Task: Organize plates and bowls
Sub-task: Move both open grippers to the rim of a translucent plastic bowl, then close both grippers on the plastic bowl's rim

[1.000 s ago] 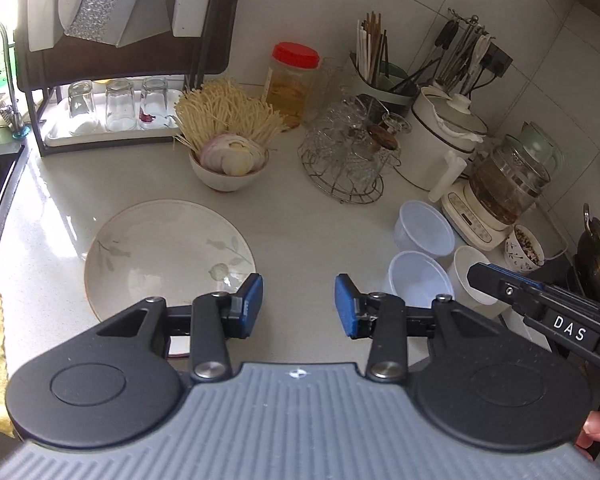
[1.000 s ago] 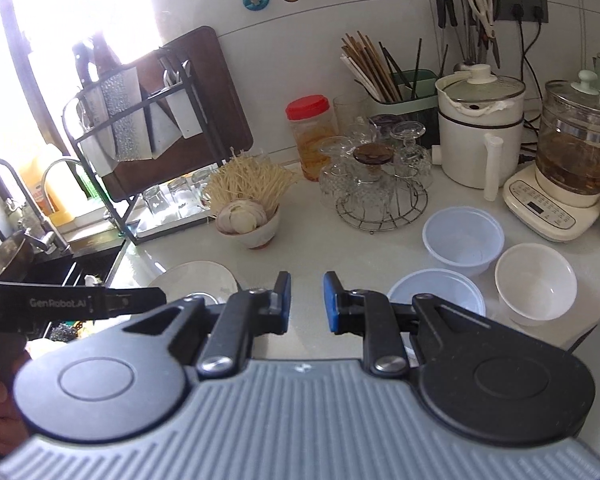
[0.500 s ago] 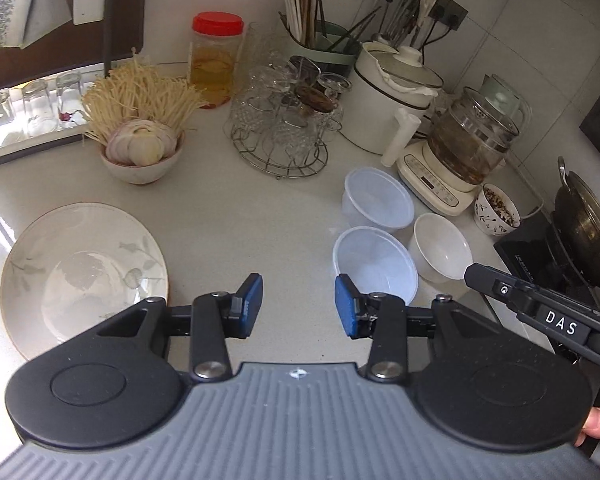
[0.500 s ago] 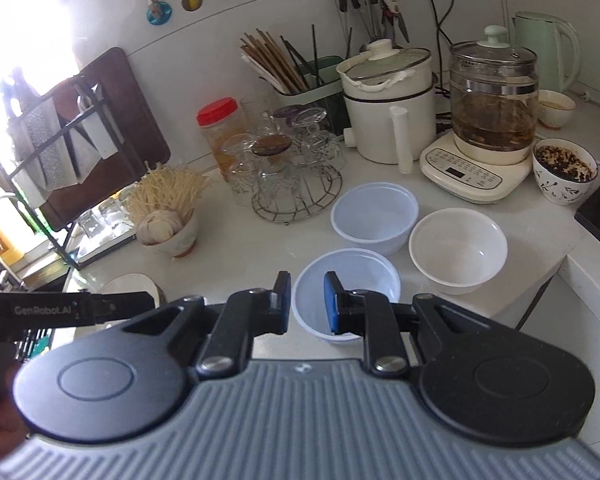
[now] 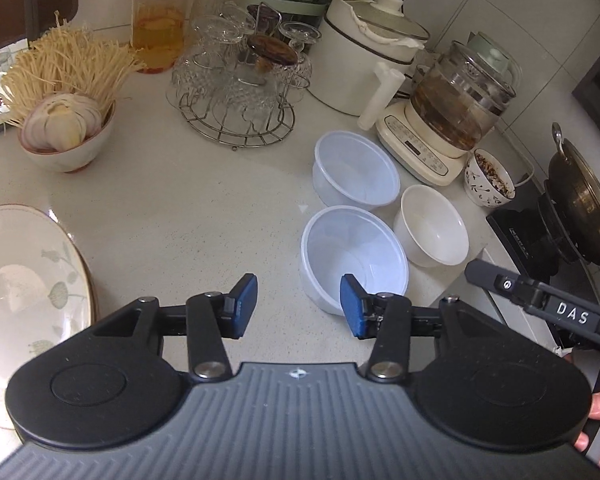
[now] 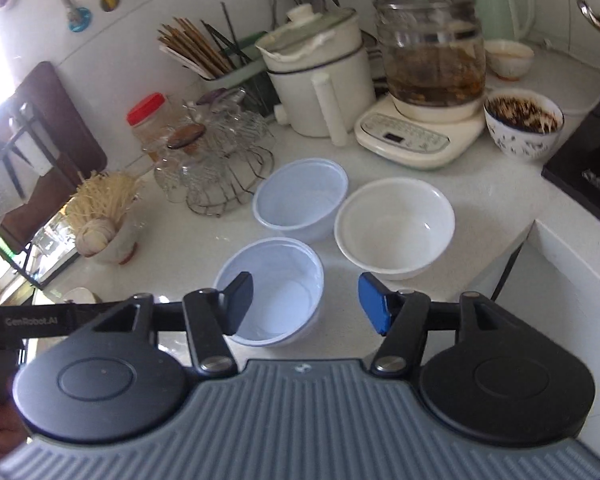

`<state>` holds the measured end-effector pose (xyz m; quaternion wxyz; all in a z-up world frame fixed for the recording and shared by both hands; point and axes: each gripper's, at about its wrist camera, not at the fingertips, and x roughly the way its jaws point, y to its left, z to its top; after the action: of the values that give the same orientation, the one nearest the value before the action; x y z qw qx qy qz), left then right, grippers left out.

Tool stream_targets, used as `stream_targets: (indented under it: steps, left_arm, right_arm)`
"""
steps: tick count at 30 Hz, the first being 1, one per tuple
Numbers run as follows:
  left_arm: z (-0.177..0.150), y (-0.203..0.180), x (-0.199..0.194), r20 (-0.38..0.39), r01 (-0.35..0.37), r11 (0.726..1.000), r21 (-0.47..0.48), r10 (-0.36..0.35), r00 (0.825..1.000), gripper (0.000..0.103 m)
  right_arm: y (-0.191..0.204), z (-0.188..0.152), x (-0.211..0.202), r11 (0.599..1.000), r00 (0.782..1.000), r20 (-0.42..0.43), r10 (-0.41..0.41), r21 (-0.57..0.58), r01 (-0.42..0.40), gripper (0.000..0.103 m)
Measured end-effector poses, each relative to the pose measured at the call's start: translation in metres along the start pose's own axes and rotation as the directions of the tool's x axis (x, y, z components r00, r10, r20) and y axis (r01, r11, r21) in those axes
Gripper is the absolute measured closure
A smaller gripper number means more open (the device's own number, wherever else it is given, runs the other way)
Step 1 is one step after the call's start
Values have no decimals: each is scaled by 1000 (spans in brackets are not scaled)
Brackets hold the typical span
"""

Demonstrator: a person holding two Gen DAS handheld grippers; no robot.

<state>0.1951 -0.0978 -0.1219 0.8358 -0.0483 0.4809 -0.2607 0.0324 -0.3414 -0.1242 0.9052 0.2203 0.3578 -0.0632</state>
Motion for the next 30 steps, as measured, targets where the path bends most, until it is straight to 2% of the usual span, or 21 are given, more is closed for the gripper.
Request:
stream_targets:
  steps: [4,7,10,12,14,17,20,25,27,28,30]
  left_arm:
    - [10,7,18,-19,28,998,-48,-29,999,51]
    - [14,7,36,-56,41,998,-51,-44,997,52]
    - [16,7,54,-95,60,996,-60,-65,993,52]
    - [17,6,65,-119,71,995,-69,-79,990,52]
    - [18,5,75,-133,78,994,-73,-87,987,53]
    - [20,4,85,-144,85,993,-83,-97,985,54]
    - [22,8,92,-156,104,988,-112,-121,980,59]
    - [24,10,101,-189,103,988,-118,-124,974,71]
    - [23,11,105,-198,104,988,-113,-125,972,83]
    - [22,12,107,-205,99,988,-117,-121,971,85]
    - [21,13,107,-205,103,987,-120,-126,971,90]
  right_arm:
    - [-6,1,19,999,999,-42,12,40,-10,42]
    - [-8,2,35,999,997,-76,18,46,-15,43]
    - [-9,1,49,998,993,-115,16,55,-9,53]
    - [-13,1,57,997,991,-131,16,74,-7,56]
    - [-16,2,64,996,989,-147,11,86,2,65]
    - [-18,1,72,995,986,-166,13,101,4,67]
    - [-16,-1,79,996,982,-190,18,92,0,75]
    - [-16,-2,84,995,979,-202,30,101,-9,82]
    - [-17,-3,85,994,979,-201,35,106,-13,85]
    - [-17,-3,87,994,979,-203,37,108,-15,89]
    - [-17,-4,88,993,978,-204,48,116,-24,90]
